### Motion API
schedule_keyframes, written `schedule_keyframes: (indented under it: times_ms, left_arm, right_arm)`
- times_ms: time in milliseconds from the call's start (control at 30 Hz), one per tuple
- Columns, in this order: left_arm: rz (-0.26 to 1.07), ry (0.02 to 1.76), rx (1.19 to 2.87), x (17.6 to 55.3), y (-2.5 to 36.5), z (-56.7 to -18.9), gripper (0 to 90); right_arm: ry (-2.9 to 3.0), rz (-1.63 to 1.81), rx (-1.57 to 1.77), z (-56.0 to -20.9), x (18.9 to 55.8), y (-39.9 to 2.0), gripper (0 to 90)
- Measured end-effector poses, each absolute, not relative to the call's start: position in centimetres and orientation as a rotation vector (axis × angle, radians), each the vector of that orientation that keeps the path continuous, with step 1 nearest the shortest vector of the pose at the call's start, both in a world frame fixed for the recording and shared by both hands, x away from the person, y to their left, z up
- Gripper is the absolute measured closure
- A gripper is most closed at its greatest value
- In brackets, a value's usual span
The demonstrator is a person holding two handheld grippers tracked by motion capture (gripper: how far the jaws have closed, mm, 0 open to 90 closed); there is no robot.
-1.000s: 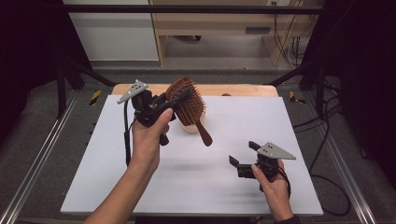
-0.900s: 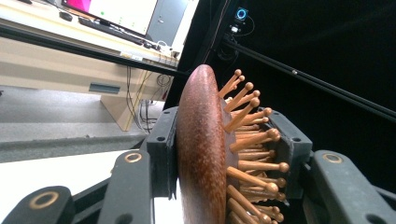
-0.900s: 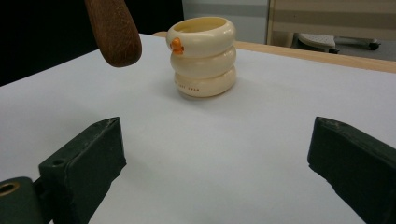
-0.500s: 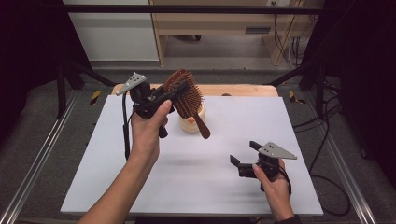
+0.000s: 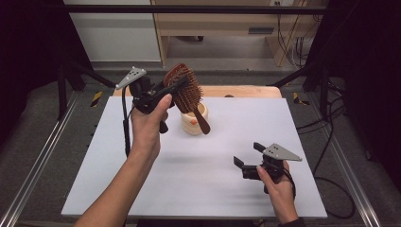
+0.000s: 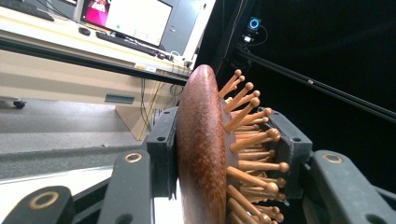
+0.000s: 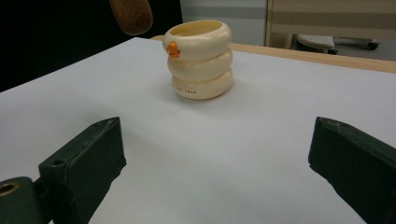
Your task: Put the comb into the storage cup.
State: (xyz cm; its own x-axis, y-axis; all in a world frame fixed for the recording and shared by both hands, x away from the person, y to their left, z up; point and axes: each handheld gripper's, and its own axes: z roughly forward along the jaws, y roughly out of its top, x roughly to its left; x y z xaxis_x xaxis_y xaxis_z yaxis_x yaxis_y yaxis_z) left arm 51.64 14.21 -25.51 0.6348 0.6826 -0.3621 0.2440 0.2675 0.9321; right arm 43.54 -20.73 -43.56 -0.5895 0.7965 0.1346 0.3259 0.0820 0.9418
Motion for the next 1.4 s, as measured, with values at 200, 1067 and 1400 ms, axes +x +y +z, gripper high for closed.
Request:
schedule_keyframes:
  times_ms: [200,1067,1400]
  left_arm:
    - [0.359,0.896,1.292,52.4,14.2,-25.2,51.5]
    - [0.428,0.913,1.247,55.6,14.4,-24.6,51.5]
    - [0.460,0.923,1.237,56.2,14.3,-25.0,51.5]
  right_arm:
    - [1.945,1.520,1.104,-43.5,43.5,-20.8,4.3]
    - [1.951,1.528,1.110,-43.8,43.8,-21.2,3.9]
    - [1.965,1.526,1.105,-44.0,43.8,-20.9,3.6]
